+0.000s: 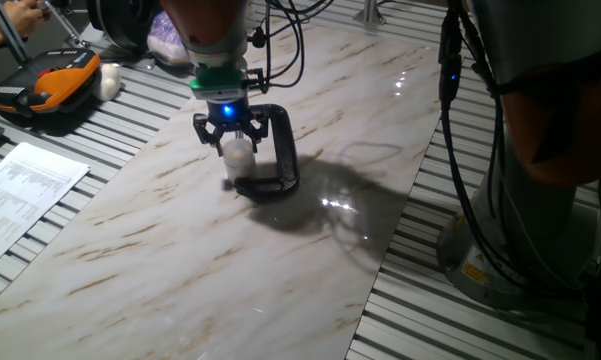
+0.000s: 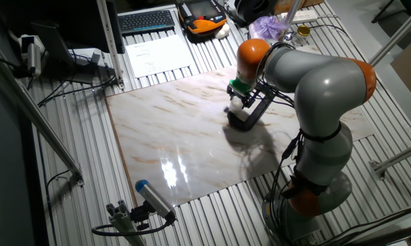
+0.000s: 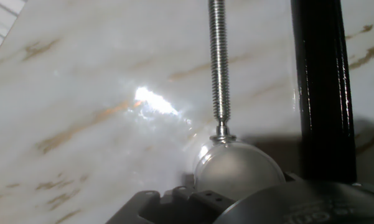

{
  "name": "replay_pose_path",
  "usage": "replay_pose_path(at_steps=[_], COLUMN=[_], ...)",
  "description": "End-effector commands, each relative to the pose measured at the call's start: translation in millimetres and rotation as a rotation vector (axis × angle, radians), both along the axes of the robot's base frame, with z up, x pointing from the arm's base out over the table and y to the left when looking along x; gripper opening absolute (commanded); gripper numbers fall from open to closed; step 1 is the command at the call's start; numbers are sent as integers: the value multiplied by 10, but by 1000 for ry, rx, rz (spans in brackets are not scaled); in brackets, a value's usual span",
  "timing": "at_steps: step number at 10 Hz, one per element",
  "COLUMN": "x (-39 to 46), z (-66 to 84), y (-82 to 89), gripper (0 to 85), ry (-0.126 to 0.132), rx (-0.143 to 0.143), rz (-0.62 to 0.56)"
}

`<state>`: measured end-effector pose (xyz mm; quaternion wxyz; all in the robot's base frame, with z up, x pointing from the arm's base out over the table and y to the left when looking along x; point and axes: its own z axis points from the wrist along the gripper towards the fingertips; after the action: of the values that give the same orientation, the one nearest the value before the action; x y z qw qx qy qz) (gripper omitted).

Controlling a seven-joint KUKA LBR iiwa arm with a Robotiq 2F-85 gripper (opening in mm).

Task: Unscrew the lid from the jar

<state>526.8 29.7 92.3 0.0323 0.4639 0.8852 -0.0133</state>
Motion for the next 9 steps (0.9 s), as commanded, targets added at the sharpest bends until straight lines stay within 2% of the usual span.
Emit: replay_pose_path(at_steps=[1,4,8,9], x=[-2,-2,3,4], z=[2,-1,14,16], y=[0,0,1,2], gripper=[510,510,510,510], ry=[2,6,16,19], rx=[-3,7,-6,0], rz=[27,118,240,269])
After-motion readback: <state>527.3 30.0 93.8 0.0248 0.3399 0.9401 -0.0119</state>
